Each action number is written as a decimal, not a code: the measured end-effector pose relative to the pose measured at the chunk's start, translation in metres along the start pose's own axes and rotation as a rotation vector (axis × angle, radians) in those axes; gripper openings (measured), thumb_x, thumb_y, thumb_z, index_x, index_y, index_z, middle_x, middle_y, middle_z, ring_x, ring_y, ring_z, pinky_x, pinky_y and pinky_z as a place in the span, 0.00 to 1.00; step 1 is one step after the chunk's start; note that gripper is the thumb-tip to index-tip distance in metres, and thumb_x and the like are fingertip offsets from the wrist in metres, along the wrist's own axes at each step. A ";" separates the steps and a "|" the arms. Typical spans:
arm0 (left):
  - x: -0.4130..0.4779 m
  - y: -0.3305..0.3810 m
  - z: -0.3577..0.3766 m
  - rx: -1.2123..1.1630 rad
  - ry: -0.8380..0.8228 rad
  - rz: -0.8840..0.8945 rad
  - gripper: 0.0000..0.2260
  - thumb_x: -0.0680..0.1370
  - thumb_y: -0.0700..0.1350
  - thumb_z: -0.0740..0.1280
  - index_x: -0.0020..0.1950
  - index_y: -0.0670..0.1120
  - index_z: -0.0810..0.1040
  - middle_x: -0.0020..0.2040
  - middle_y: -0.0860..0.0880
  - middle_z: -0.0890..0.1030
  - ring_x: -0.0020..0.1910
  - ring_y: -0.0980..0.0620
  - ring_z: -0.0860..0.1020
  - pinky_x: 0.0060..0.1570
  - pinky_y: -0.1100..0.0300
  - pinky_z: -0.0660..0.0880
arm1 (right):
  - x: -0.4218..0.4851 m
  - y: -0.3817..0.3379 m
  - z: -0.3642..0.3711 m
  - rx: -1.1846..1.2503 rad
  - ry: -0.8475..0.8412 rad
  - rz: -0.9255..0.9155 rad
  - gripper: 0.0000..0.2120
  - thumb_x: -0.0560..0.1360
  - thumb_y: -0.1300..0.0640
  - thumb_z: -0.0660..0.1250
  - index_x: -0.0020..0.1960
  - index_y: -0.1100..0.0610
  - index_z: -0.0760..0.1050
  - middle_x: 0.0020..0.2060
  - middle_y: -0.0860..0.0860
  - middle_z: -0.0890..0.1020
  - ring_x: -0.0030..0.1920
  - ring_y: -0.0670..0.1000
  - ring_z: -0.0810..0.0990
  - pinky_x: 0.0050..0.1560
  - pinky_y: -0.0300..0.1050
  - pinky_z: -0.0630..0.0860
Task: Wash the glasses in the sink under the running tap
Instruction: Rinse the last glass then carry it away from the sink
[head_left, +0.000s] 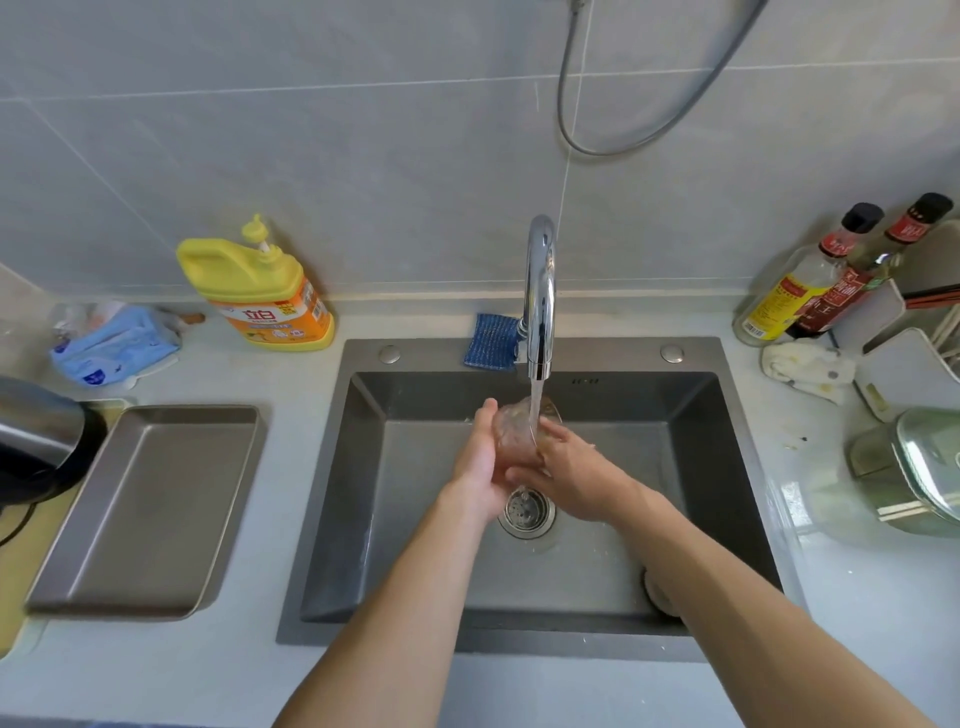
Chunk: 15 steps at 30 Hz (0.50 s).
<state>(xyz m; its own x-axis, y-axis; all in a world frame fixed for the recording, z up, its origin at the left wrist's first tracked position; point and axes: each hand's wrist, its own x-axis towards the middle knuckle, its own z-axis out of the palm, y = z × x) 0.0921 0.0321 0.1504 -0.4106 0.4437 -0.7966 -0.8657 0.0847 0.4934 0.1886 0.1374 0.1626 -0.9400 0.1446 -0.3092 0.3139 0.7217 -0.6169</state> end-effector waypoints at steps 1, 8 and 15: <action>-0.001 0.000 0.001 -0.021 -0.013 0.012 0.25 0.81 0.64 0.64 0.51 0.42 0.86 0.47 0.41 0.88 0.43 0.45 0.88 0.47 0.51 0.82 | 0.001 -0.006 0.001 0.135 0.027 0.058 0.21 0.81 0.50 0.68 0.72 0.55 0.73 0.65 0.52 0.82 0.69 0.53 0.77 0.72 0.43 0.66; 0.000 -0.006 -0.004 -0.064 -0.029 0.007 0.26 0.82 0.61 0.65 0.38 0.43 0.88 0.39 0.43 0.87 0.36 0.49 0.87 0.44 0.55 0.82 | 0.005 -0.014 0.014 0.376 0.254 0.079 0.17 0.78 0.38 0.64 0.57 0.49 0.80 0.48 0.46 0.86 0.50 0.48 0.84 0.55 0.52 0.80; -0.005 0.008 -0.005 0.039 -0.017 -0.023 0.24 0.81 0.64 0.65 0.49 0.43 0.86 0.43 0.42 0.88 0.37 0.47 0.87 0.39 0.55 0.82 | -0.003 -0.005 0.018 0.225 0.198 -0.022 0.17 0.86 0.45 0.56 0.65 0.57 0.70 0.59 0.55 0.84 0.60 0.60 0.82 0.66 0.57 0.74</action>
<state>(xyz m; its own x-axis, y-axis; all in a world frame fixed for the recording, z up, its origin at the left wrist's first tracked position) 0.0855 0.0263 0.1566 -0.3852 0.4561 -0.8022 -0.8630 0.1300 0.4882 0.1918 0.1215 0.1538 -0.9480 0.2751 -0.1604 0.2938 0.5616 -0.7735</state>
